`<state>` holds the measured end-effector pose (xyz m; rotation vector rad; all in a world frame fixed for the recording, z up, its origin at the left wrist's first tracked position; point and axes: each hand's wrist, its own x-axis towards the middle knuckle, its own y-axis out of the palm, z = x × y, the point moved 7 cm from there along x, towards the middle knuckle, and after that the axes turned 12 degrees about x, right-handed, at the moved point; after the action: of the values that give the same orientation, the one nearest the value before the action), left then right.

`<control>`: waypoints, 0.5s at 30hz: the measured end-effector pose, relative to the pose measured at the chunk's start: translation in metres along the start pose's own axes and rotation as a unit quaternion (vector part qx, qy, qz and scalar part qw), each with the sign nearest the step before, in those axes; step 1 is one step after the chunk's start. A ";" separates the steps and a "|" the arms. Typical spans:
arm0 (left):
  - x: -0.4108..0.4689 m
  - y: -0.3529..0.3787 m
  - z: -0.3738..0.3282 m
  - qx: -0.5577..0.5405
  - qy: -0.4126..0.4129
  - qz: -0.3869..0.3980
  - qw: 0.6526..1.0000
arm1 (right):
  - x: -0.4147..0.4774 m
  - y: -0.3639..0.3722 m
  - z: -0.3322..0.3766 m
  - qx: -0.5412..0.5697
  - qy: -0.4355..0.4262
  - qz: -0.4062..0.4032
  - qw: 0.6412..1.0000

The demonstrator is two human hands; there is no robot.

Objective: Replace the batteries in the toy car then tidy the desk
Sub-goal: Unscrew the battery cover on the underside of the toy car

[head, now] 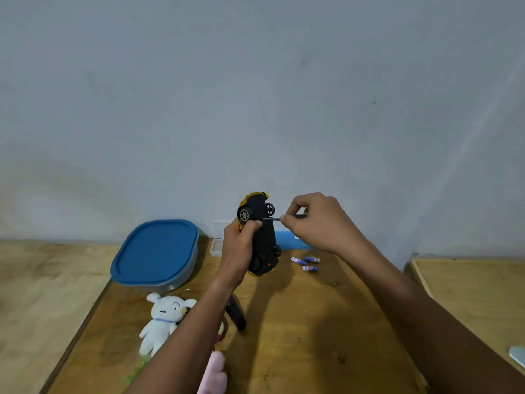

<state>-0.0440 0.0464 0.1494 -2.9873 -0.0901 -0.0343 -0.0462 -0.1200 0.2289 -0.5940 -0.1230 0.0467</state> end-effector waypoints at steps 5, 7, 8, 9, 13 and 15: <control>-0.002 -0.002 0.002 0.012 0.005 -0.016 1.000 | 0.001 0.000 0.002 -0.022 -0.034 0.000 0.999; -0.002 0.000 0.003 0.007 0.004 -0.014 1.000 | 0.000 -0.001 0.004 -0.024 -0.049 -0.008 0.998; -0.003 0.001 0.002 0.004 0.004 -0.011 1.000 | -0.001 -0.003 0.004 -0.022 -0.055 -0.013 0.998; -0.003 0.002 0.002 0.003 0.002 -0.008 1.000 | -0.001 -0.005 0.005 -0.020 -0.062 -0.018 0.998; -0.004 0.006 0.005 -0.012 -0.019 0.001 1.000 | 0.000 -0.010 0.007 -0.014 -0.096 -0.020 0.995; -0.004 0.007 0.008 -0.030 -0.042 0.004 0.999 | 0.000 -0.007 0.009 -0.032 -0.125 -0.010 0.992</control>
<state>-0.0469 0.0401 0.1399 -3.0480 -0.0881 0.0903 -0.0472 -0.1213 0.2403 -0.6495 -0.3744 0.0987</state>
